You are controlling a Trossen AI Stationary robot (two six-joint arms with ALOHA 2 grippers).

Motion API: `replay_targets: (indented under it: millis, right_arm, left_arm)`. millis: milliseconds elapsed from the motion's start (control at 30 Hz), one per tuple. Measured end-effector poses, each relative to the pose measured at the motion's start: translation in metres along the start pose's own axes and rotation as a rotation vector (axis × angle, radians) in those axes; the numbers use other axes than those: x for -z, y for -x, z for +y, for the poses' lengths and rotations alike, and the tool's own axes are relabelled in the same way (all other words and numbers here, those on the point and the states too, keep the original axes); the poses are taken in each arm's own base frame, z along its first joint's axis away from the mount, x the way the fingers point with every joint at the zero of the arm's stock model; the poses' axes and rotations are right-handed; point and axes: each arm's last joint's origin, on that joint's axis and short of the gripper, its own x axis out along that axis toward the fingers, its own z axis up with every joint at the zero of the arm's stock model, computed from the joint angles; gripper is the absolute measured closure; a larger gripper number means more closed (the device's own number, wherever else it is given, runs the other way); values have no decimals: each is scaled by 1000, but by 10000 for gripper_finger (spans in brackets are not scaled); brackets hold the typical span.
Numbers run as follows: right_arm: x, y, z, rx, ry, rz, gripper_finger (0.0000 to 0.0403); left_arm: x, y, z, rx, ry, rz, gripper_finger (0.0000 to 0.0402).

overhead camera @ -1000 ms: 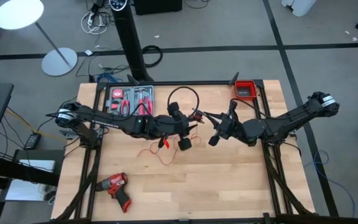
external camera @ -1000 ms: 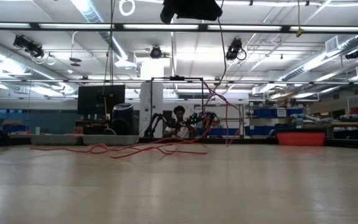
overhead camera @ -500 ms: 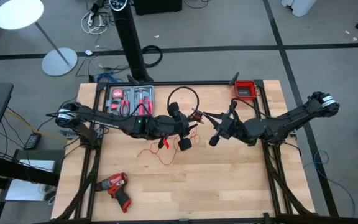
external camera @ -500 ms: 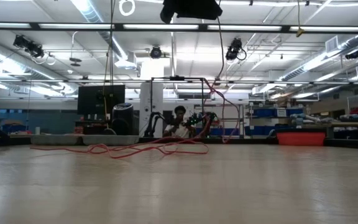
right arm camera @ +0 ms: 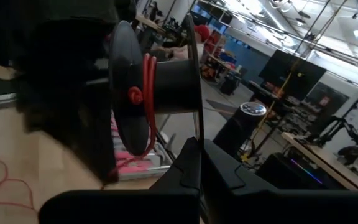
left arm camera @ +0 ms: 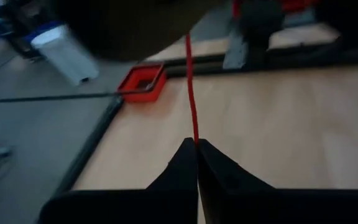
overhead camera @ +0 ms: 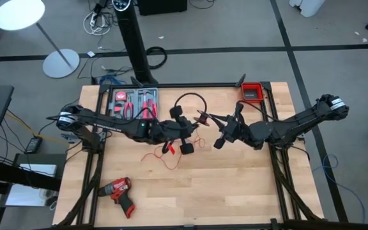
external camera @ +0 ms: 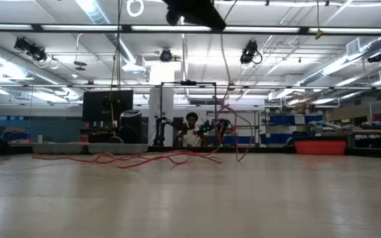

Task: Coil cords
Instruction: Coil the red wire on the black spool

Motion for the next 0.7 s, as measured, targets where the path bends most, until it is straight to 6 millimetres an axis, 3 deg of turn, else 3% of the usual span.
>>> replay_targets:
  millis: [233, 700]
  right_arm:
    - [1, 4, 4, -32, 49, 8, 403]
    - [22, -6, 3, -2, 201, 155, 403]
  left_arm:
    - [0, 11, 10, -150, -130, 56, 401]
    - [-31, 33, 17, -136, -211, 6, 401]
